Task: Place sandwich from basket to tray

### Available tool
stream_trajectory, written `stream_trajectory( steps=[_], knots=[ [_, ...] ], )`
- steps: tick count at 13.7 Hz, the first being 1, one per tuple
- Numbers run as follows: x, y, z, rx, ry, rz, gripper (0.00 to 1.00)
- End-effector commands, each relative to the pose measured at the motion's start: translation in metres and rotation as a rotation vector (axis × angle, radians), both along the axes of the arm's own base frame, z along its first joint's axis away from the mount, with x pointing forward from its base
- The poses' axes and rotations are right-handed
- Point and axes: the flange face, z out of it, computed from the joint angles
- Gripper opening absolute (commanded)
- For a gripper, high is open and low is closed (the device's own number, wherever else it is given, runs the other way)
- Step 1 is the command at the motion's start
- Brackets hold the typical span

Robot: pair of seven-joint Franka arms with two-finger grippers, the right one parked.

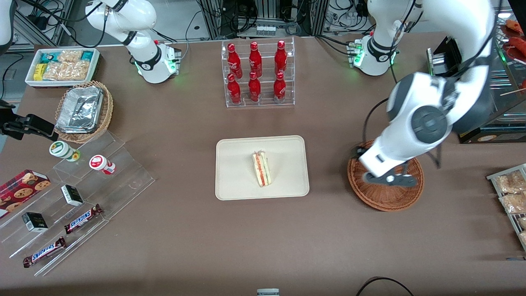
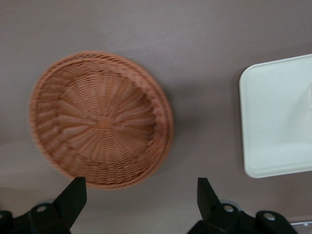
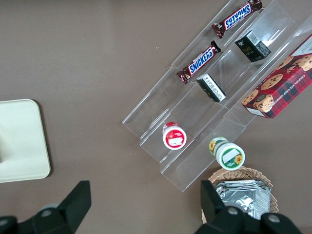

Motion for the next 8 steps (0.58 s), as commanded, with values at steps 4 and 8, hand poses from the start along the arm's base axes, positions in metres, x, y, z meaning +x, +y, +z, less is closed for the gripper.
stream_trajectory(
  steps=[4,8],
  knots=[
    [-0.042,0.083,0.064,-0.001,0.041,-0.070,1.00],
    [-0.059,0.099,0.104,0.000,0.041,-0.038,1.00]
  ],
)
